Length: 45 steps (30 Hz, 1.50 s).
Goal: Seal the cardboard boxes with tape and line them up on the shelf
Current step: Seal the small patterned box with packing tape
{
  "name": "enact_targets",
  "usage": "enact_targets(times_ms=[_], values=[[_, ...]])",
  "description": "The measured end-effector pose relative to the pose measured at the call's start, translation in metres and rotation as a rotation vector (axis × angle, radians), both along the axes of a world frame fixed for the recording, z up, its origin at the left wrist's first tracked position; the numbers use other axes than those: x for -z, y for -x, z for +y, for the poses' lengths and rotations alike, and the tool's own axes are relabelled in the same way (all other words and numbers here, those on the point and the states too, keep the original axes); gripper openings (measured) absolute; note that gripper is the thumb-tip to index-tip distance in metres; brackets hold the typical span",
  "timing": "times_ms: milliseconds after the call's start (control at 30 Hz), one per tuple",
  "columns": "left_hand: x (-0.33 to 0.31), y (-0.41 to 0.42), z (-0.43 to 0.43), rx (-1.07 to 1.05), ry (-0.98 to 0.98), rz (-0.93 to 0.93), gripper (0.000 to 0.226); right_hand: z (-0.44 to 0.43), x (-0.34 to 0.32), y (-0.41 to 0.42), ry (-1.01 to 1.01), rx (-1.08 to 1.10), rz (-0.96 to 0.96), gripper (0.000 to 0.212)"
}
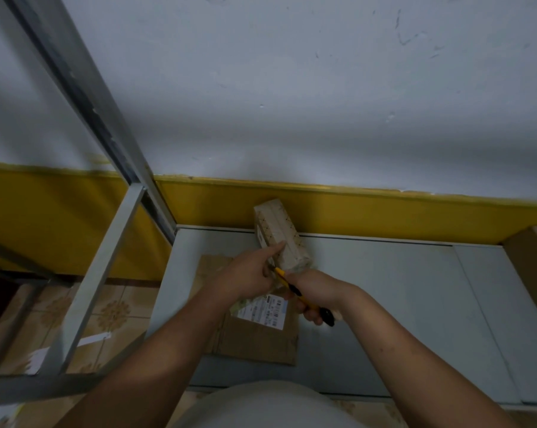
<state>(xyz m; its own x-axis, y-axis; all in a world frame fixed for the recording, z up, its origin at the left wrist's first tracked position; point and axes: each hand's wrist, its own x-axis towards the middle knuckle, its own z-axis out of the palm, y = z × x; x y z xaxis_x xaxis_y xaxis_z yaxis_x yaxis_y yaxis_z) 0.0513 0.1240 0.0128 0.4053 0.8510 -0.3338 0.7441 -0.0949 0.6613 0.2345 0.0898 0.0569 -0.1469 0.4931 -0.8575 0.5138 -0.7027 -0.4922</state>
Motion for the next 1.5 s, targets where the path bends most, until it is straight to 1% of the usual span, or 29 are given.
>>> enact_targets(times_ms=[200,567,733,967,1100,1300,1500], values=[[0.002,0.0,-0.002,0.0,-0.002,-0.011,0.087,-0.004,-0.001,-0.003,0.011,-0.027,-0.011,0.053],[-0.004,0.003,-0.006,0.013,-0.027,0.038,0.088,0.0,-0.004,0.0,0.049,-0.075,-0.016,0.051],[-0.009,0.002,-0.006,0.03,-0.008,0.034,0.088,-0.007,-0.003,-0.006,0.033,-0.081,-0.026,0.052],[-0.01,0.0,-0.006,0.057,-0.021,0.086,0.085,-0.006,-0.003,0.0,0.019,-0.07,-0.017,0.052],[-0.013,0.001,-0.007,0.061,-0.011,0.089,0.089,-0.015,-0.001,-0.004,0.002,-0.077,-0.021,0.054],[-0.016,-0.003,-0.008,0.091,-0.023,0.124,0.091,-0.009,-0.002,0.003,0.016,-0.082,-0.025,0.05],[-0.025,-0.002,-0.011,0.09,-0.041,0.114,0.088,-0.018,0.001,-0.007,-0.008,-0.079,-0.002,0.056]])
